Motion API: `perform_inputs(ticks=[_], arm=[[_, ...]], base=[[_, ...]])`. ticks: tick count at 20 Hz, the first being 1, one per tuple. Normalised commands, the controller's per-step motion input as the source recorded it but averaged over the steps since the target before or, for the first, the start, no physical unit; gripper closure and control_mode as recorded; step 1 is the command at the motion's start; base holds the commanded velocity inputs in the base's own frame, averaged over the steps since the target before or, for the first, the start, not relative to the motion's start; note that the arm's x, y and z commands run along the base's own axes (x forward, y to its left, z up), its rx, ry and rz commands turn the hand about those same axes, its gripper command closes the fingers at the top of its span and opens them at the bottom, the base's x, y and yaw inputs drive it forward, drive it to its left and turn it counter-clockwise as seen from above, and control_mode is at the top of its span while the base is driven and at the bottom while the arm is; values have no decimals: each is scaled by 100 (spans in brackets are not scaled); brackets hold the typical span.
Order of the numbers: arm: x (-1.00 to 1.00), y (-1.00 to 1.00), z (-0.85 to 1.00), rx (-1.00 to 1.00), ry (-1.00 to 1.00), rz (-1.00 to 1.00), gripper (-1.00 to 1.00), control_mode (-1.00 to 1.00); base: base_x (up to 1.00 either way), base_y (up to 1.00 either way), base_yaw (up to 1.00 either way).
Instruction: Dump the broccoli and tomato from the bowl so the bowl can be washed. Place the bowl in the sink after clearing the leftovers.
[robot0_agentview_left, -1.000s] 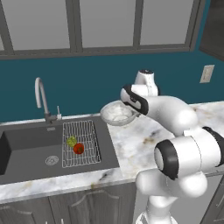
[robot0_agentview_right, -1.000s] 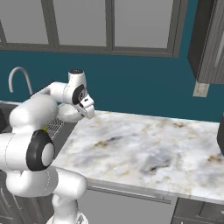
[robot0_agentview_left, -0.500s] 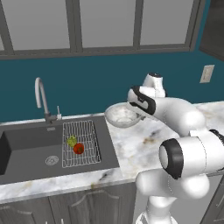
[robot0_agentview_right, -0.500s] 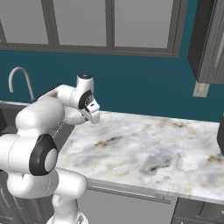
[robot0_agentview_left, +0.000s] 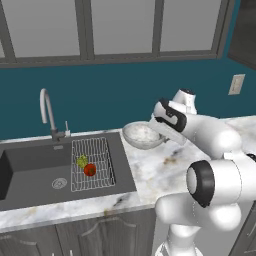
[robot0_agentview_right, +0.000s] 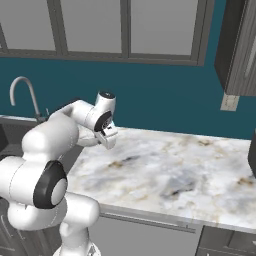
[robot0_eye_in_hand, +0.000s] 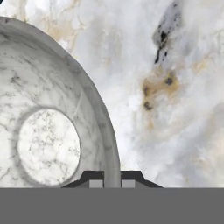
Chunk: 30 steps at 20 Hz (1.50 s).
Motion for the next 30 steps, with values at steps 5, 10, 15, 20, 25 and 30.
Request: perform_inputs(ticks=[5, 10, 15, 20, 25, 30], arm=[[-5, -6, -2, 17, 0, -4, 100, -100], [-25, 0, -10, 0, 1, 0, 100, -100], [0, 0, 0, 0, 0, 0, 100, 100], [0, 0, 0, 0, 0, 0, 100, 100], [0, 0, 0, 0, 0, 0, 100, 100], [0, 0, 0, 0, 0, 0, 100, 100]], base=[[0, 0, 0], [0, 0, 0], [-78, 32, 0], [-23, 92, 0], [8, 100, -1], [33, 100, -3]])
